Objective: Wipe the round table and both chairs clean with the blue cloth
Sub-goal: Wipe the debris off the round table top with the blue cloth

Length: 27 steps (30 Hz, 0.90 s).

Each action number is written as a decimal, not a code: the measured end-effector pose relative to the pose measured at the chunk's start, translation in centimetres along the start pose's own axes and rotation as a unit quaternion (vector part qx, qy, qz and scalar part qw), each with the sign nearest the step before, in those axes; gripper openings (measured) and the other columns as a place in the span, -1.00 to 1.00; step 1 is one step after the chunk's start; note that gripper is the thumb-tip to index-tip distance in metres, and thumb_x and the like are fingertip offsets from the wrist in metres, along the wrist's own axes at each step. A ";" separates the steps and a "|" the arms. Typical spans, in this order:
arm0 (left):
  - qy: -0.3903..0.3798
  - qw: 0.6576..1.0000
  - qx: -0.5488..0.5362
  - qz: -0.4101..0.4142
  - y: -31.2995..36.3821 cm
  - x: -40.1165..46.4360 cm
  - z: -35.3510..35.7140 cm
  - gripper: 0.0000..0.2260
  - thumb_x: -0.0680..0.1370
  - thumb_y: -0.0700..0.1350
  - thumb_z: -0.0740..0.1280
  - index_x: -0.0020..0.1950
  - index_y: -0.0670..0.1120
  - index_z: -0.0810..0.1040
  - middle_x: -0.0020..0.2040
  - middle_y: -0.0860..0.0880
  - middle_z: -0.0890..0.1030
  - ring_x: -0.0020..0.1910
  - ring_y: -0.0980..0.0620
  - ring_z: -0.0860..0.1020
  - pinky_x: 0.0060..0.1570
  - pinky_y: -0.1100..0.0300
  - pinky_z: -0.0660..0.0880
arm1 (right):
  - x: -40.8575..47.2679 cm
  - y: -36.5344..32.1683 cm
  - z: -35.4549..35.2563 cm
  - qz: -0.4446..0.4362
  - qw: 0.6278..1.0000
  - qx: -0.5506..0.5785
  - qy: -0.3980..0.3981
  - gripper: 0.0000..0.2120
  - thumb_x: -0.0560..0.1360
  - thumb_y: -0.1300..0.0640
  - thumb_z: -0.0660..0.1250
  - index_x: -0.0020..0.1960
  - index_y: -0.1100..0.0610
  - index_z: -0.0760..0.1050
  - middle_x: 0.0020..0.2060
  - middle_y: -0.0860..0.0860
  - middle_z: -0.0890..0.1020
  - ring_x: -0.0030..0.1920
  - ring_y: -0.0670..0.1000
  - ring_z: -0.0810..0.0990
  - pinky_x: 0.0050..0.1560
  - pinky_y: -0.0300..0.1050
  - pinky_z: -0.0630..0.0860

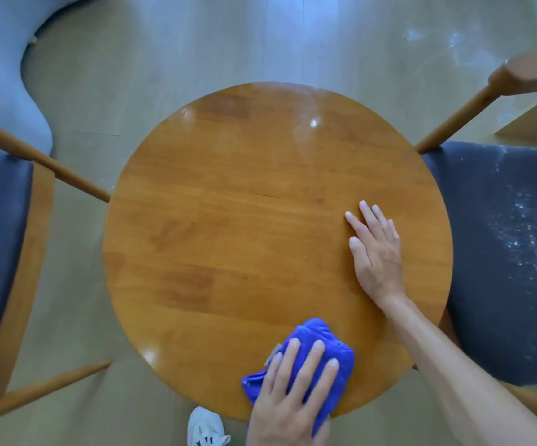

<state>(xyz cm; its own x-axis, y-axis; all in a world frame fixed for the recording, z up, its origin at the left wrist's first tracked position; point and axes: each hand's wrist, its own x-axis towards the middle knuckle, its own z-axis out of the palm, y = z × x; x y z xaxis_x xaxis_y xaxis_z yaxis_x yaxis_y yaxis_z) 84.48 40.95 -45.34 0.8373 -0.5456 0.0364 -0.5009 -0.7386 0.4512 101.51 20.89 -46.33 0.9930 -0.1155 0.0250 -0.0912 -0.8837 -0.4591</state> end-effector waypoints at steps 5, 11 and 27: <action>0.021 1.000 -0.001 -0.017 -3.1 12.6 -1.3 -0.42 0.38 0.01 0.37 0.41 -0.02 0.45 0.46 -0.06 0.37 0.44 -0.20 0.32 0.32 -0.14 0.37 | 0.1 0.9 0.0 0.020 0.991 0.125 0.032 -0.48 0.53 0.06 -0.06 0.36 0.17 0.44 0.43 -0.01 0.35 0.50 -0.06 0.19 0.53 -0.04 0.00; 0.070 0.984 0.028 -0.161 -16.5 20.4 -7.2 -0.43 0.50 0.02 0.32 0.50 -0.04 0.31 0.53 -0.06 0.23 0.52 -0.18 0.15 0.50 0.02 0.06 | 0.0 0.9 0.0 0.020 0.992 0.113 0.043 -0.50 0.55 0.04 -0.04 0.35 0.19 0.45 0.42 0.00 0.37 0.49 -0.07 0.21 0.53 -0.06 0.03; -0.006 0.999 0.009 0.035 -7.8 11.1 -3.7 -0.39 0.37 0.06 0.35 0.42 0.03 0.43 0.49 -0.02 0.34 0.48 -0.14 0.27 0.37 -0.10 0.31 | 0.4 0.3 0.9 -0.021 0.999 -0.012 0.044 -0.46 0.53 -0.01 0.03 0.33 0.30 0.45 0.40 0.15 0.39 0.45 0.13 0.29 0.44 0.13 0.13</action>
<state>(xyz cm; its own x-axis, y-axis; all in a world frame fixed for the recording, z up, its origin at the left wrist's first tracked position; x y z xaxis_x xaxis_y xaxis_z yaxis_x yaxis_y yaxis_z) 98.47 42.12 -45.15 0.7973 -0.6009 0.0563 -0.5620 -0.7051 0.4324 101.93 20.95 -47.25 0.9858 -0.1156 0.1219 -0.0516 -0.8989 -0.4351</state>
